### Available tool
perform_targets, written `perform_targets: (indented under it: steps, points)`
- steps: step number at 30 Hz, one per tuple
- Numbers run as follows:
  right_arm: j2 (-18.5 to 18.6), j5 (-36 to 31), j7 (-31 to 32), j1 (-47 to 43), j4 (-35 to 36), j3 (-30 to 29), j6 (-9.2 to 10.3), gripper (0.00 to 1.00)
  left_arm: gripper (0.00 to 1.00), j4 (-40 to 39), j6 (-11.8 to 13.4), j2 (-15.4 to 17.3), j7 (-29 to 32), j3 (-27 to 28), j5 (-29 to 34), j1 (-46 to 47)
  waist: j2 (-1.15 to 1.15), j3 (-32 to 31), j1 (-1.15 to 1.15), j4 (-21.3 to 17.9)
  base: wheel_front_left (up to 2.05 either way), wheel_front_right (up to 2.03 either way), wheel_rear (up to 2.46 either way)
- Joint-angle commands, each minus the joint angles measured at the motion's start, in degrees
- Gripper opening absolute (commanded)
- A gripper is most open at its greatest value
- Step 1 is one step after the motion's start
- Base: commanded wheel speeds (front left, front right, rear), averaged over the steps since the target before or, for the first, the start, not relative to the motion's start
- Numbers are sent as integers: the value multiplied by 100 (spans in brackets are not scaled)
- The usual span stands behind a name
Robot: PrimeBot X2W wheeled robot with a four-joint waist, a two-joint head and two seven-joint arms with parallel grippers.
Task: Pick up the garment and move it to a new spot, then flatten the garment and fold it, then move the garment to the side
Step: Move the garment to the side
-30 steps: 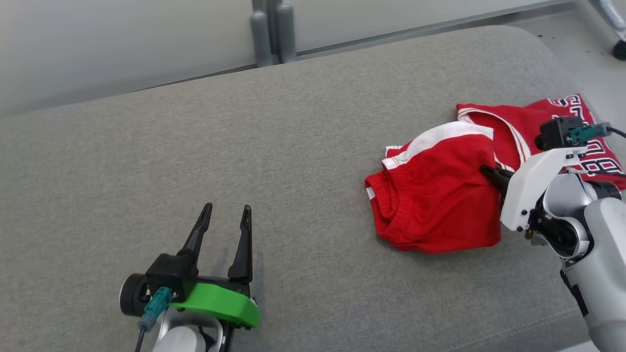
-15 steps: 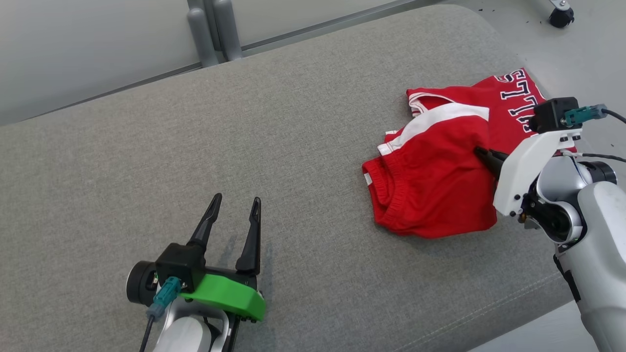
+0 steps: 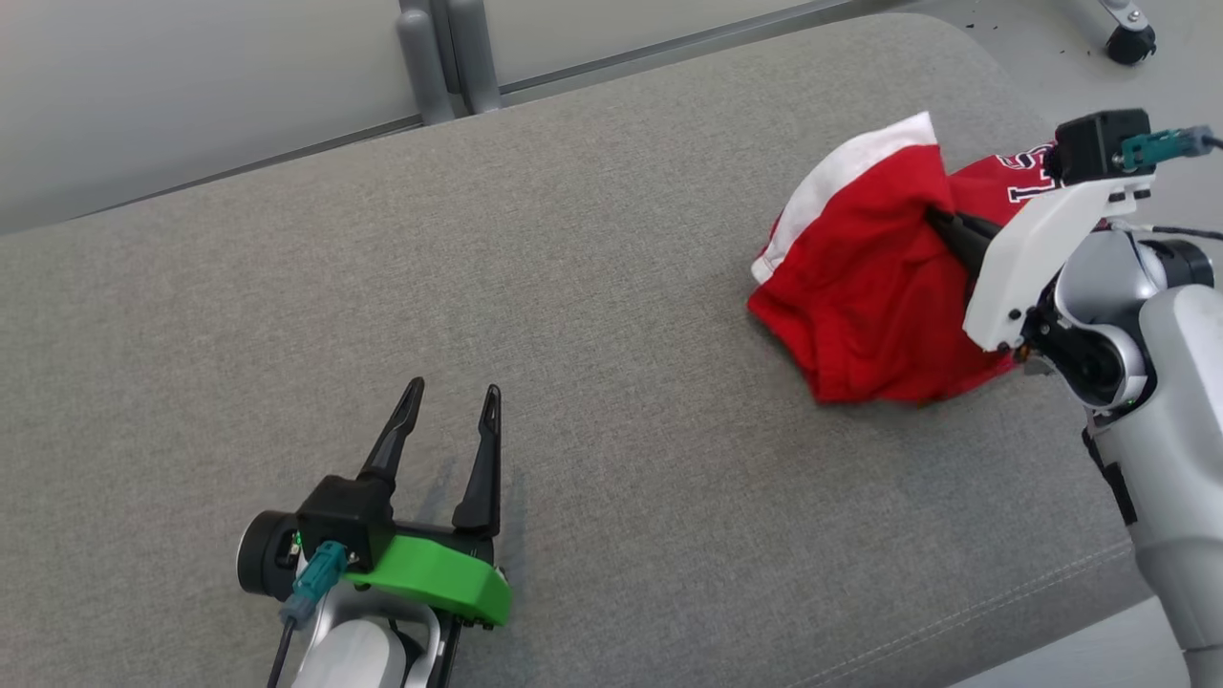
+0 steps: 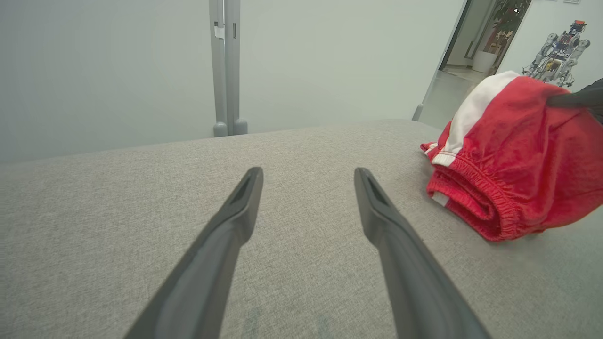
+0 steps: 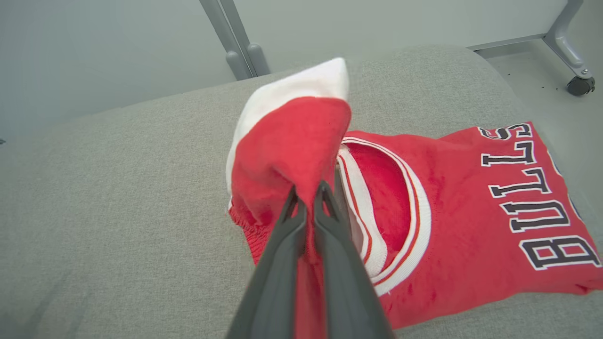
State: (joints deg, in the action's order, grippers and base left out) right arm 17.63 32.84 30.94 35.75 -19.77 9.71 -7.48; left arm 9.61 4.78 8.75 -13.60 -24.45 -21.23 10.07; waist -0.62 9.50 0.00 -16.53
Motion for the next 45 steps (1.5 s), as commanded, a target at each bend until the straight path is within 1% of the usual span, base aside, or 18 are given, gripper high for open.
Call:
perform_targets:
  steps: [1, 7, 13, 15, 18, 21, 25, 28, 30, 36, 41, 42, 45]
  points:
    - [52, -45, 27, 120, 26, -16, -2, 0, 100, -21, 39, 55, 14, 2, -7, 10, 62, 20, 0, 39, 0, 0, 0]
    - [463, -145, 322, 349, 96, -194, -2, 0, 100, -51, 57, 67, 8, -15, -17, 11, 62, 82, 0, 182, 0, 0, 0]
    - [846, -156, 624, 313, 160, -426, -2, 0, 100, -92, 85, 114, 4, -2, -25, 37, 62, 168, 0, 286, 0, 0, 0]
    - [962, -168, 634, 267, 94, -456, -2, 0, 100, -107, 88, 139, 20, -6, -18, 69, 62, 218, 0, 313, 0, 0, 0]
    - [1038, -206, 493, 251, -98, -448, -2, 0, 100, -138, 86, 175, 50, -16, 3, 136, 62, 314, 0, 356, 0, 0, 0]
    - [1146, -312, 284, 314, -403, -425, -2, 0, 100, -171, 79, 215, 86, -36, 37, 190, 62, 435, 0, 421, 0, 0, 0]
    - [1369, -727, -176, 479, -961, -457, -1, 0, 100, -233, 68, 254, 151, -72, 83, 290, 62, 591, 0, 547, 0, 0, 0]
    - [1465, -973, -487, 577, -1395, -507, -2, 0, 100, -273, 86, 277, 193, -91, 101, 335, 62, 696, 0, 647, 0, 0, 0]
    - [1516, -1141, -826, 728, -1728, -521, -2, 0, 100, -316, 108, 322, 231, -95, 125, 362, 62, 797, 0, 725, 0, 0, 0]
    - [1650, -1550, -1553, 1023, -2194, -182, -2, 0, 100, -442, 145, 407, 316, -100, 153, 413, 62, 1003, 0, 843, 0, 0, 0]
    - [1760, -1861, -1975, 1247, -2618, 184, -1, 0, 100, -521, 163, 444, 368, -124, 182, 473, 62, 1135, 0, 914, 0, 0, 0]
    - [1760, -1861, -1975, 1247, -2618, 184, -1, 0, 100, -521, 163, 444, 368, -124, 182, 473, 62, 1135, 0, 914, 0, 0, 0]
    - [1834, -2039, -2305, 1376, -2846, 374, -1, 0, 100, -546, 170, 461, 389, -138, 187, 483, 62, 1184, 0, 946, 0, 0, 0]
